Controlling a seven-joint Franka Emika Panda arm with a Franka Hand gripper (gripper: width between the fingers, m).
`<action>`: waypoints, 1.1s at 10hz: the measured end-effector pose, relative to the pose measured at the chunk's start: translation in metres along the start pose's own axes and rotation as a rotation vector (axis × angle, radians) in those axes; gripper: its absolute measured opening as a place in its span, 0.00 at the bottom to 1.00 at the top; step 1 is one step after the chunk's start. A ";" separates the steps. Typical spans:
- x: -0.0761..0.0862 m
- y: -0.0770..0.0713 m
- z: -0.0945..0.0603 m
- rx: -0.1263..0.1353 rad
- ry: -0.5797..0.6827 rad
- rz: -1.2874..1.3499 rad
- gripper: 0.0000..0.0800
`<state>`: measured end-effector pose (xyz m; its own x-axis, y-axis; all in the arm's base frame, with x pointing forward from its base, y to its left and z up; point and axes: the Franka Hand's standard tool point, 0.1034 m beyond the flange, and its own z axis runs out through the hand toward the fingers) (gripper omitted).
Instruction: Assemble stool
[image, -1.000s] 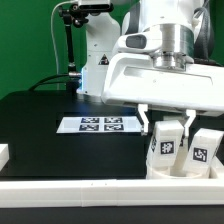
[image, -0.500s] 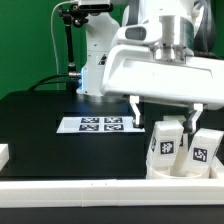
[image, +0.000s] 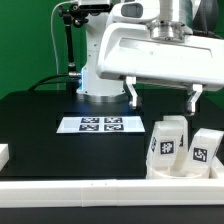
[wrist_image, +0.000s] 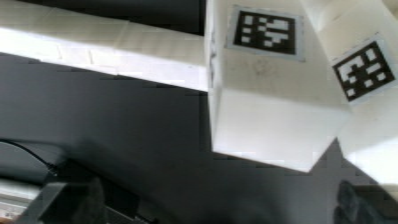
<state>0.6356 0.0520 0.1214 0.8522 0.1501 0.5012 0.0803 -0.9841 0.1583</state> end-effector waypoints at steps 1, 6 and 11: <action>-0.001 0.000 0.001 0.001 -0.011 0.000 0.81; -0.010 -0.002 -0.012 0.051 -0.356 0.041 0.81; -0.009 0.009 -0.019 0.077 -0.625 0.057 0.81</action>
Offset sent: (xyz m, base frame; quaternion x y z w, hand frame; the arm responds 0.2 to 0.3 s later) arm -0.0087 0.0065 0.0042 0.0708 -0.1953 0.0434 0.9772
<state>0.6190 0.0432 0.1343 0.9955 0.0361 -0.0878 0.0426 -0.9964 0.0728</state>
